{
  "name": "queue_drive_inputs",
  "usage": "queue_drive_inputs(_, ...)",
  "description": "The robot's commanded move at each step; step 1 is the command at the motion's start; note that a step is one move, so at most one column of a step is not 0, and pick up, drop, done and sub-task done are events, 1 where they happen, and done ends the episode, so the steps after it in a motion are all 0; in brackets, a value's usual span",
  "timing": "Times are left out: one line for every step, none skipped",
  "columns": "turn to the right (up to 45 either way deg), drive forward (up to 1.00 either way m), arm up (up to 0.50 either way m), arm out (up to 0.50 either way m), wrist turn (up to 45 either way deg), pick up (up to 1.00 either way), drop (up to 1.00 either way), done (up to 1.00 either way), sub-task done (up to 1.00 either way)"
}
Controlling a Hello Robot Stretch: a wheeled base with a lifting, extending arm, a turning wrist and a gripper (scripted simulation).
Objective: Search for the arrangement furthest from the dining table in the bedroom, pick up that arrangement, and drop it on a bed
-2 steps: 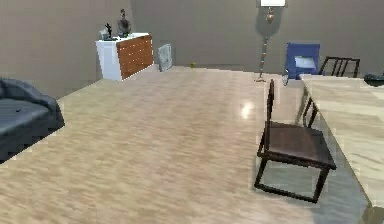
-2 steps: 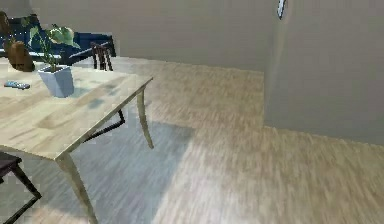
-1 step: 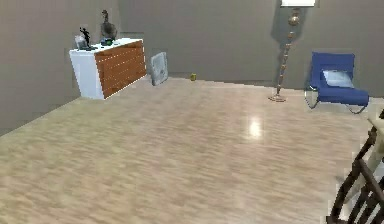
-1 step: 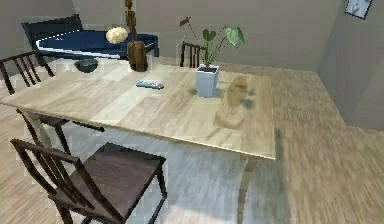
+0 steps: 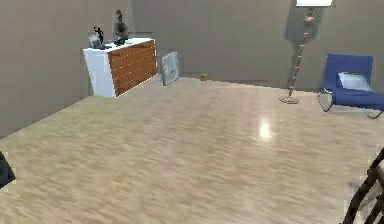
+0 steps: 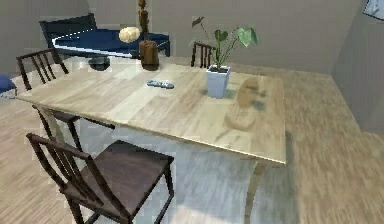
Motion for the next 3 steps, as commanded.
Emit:
queue_drive_inputs(0.0, 0.25, 0.0, 0.0, 0.0, 0.0, 0.0, 0.0, 0.0)
queue_drive_inputs(18.0, 0.0, 0.0, 0.0, 0.0, 0.0, 0.0, 0.0, 0.0)
queue_drive_inputs(0.0, 1.0, 0.0, 0.0, 0.0, 0.0, 0.0, 0.0, 0.0)
